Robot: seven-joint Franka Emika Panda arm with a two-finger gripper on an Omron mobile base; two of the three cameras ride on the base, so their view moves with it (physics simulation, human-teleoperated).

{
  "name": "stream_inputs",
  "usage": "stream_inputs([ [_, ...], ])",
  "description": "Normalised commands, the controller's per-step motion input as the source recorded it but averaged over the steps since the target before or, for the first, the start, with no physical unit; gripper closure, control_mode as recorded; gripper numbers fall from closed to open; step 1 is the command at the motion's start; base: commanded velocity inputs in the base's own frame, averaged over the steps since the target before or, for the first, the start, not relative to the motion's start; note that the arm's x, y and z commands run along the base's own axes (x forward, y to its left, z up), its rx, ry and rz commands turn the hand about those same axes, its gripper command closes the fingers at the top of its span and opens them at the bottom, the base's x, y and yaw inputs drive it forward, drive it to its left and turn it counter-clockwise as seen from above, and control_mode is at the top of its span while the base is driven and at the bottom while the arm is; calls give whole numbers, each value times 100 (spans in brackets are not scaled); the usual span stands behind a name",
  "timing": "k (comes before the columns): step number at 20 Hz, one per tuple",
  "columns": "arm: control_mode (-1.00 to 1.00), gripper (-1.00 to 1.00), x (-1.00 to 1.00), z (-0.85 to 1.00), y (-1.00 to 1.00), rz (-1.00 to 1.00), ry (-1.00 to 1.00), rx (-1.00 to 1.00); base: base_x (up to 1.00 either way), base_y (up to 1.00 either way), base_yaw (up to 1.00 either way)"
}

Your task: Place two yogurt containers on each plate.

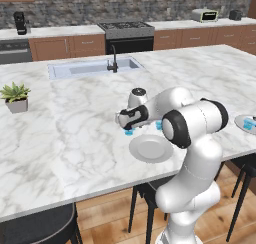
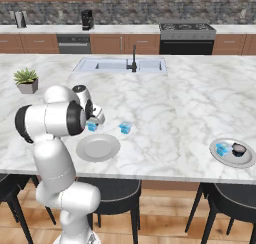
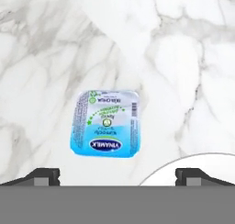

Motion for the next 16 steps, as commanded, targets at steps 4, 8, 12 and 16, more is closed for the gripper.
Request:
stream_inputs([
  [4, -100, -100, 14, 0, 8, -2, 0, 0, 0, 0, 0],
  [8, -100, -100, 16, -1, 11, 0, 0, 0, 0, 0, 0],
  [12, -100, -100, 23, -12, 0, 0, 0, -3, 0, 0, 0],
  [16, -100, -100, 23, -17, 0, 0, 0, -5, 0, 0, 0],
])
